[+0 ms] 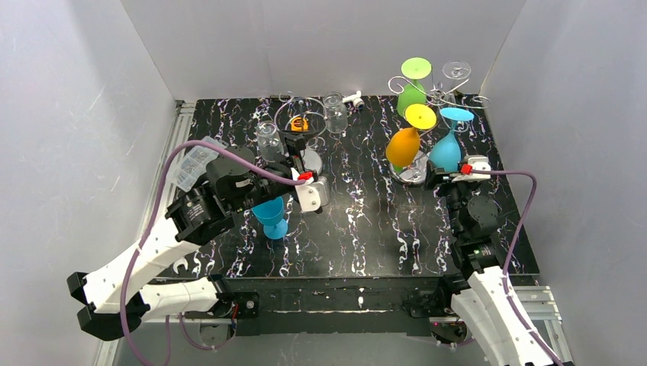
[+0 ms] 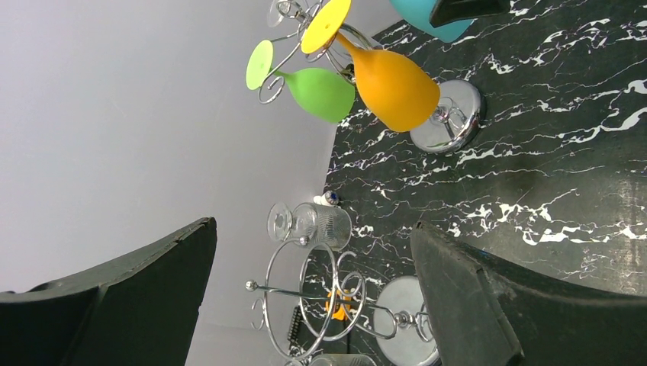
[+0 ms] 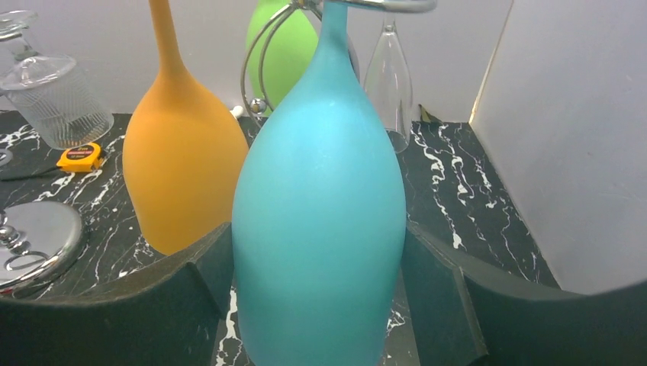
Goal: Place the wine glass upside down on the wine glass rack
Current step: Turn the wine glass upside down at the wine rack.
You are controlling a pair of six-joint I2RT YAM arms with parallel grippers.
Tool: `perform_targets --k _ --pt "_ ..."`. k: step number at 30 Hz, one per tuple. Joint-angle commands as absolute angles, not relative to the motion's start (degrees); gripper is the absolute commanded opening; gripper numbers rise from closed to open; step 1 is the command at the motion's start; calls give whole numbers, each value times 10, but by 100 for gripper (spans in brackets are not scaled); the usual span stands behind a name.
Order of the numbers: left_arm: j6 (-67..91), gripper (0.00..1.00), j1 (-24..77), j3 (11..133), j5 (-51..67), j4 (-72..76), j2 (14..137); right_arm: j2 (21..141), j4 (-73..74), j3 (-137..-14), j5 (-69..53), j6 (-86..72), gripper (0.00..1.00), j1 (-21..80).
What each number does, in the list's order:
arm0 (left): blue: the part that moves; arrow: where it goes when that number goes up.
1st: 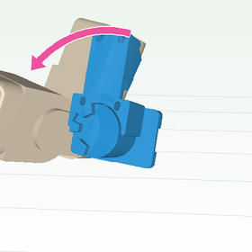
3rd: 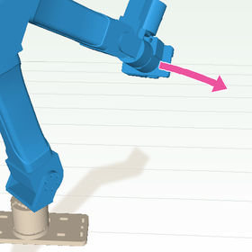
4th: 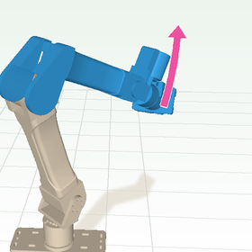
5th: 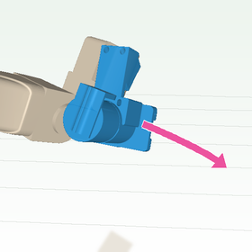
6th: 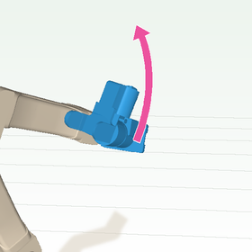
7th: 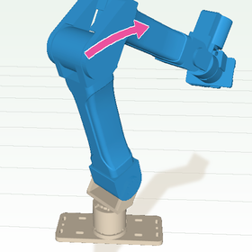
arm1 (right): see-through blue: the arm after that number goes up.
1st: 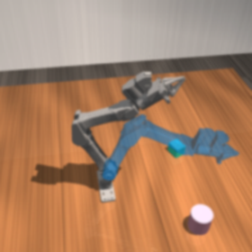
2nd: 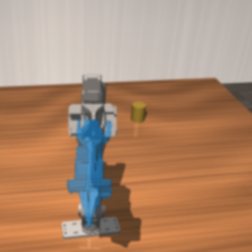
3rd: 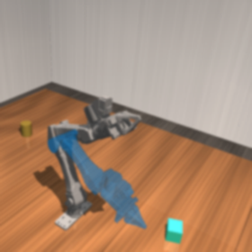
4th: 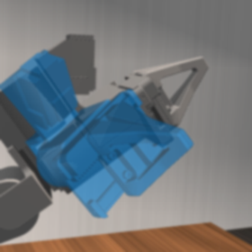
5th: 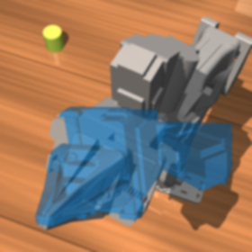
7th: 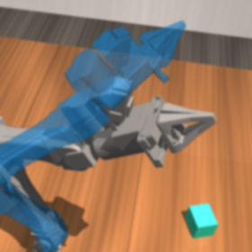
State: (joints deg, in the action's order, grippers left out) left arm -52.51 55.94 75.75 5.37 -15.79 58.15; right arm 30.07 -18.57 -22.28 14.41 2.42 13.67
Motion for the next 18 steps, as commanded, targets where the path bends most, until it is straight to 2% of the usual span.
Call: perform_targets --k 1,5,9,15,18 --pt "-524 98 558 760 56 -145 580 307 -243 -226 104 44 48 136" --pt "-526 98 559 758 56 -143 579 306 -226 -228 75 48 46 136" --pt "-526 98 558 757 56 -142 582 276 -193 -226 111 36 40 136" --pt "-523 98 558 758 57 -138 590 219 -157 -208 181 -19 40 136" --pt "-524 98 558 759 54 -138 593 212 -162 -200 212 -37 43 136"
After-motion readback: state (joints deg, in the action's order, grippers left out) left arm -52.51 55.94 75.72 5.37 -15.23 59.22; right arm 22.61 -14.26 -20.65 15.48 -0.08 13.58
